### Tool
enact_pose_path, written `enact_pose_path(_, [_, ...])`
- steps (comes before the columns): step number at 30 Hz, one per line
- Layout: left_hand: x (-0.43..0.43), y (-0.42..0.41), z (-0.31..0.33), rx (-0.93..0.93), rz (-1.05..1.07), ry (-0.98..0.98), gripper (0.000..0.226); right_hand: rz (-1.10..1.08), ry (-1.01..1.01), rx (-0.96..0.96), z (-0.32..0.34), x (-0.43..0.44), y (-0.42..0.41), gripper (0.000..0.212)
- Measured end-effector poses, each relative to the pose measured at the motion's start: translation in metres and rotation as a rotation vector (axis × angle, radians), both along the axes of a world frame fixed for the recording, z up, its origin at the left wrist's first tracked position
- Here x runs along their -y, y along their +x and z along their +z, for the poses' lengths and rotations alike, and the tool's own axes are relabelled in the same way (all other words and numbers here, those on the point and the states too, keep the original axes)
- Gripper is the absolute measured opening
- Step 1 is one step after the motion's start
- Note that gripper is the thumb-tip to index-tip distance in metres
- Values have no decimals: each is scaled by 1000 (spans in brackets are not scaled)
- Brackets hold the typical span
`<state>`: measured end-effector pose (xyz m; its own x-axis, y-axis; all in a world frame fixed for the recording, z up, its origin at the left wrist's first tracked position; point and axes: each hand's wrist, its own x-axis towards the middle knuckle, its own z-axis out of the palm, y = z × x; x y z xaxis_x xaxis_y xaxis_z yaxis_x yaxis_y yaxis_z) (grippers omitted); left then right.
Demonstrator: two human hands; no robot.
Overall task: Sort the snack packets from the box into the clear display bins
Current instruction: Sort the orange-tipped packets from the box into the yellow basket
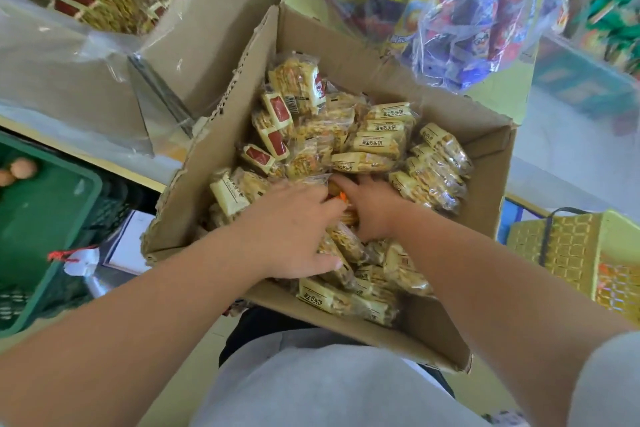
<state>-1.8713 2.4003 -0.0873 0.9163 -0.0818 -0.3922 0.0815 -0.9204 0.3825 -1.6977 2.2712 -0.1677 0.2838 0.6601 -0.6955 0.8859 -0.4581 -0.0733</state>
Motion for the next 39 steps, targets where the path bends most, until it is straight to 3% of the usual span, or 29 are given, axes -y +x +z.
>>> enact_pose_path(3, [20, 27, -13, -203, -33, -76, 91, -3, 49, -73, 5, 0, 6, 128])
enact_pose_path(6, [25, 29, -26, -368, -58, -117, 99, -58, 130, -133, 8, 1, 11, 118])
enact_pose_path(14, [19, 18, -37, -406, -198, -27, 89, -205, 117, -199, 7, -3, 7, 98])
enact_pose_path(19, [13, 25, -37, -459, -184, -67, 75, -143, -41, -196, 8, -3, 0, 132])
enact_pose_path(22, [11, 27, -36, -449, -190, -69, 63, -54, -68, -82, 0, -4, -9, 131])
enact_pose_path(27, [10, 31, -40, -313, 122, -207, 33, -80, 51, -59, -4, -2, -10, 98])
enact_pose_path(30, [6, 42, -45, -240, 263, -136, 24, -203, 141, -179, 8, 2, -4, 91])
enact_pose_path(34, [-2, 54, -52, -239, 302, -28, 28, -308, 203, -327, 31, 12, 5, 93])
enact_pose_path(39, [5, 68, -57, -340, 220, 57, 32, -375, 318, -375, 68, 36, 6, 89])
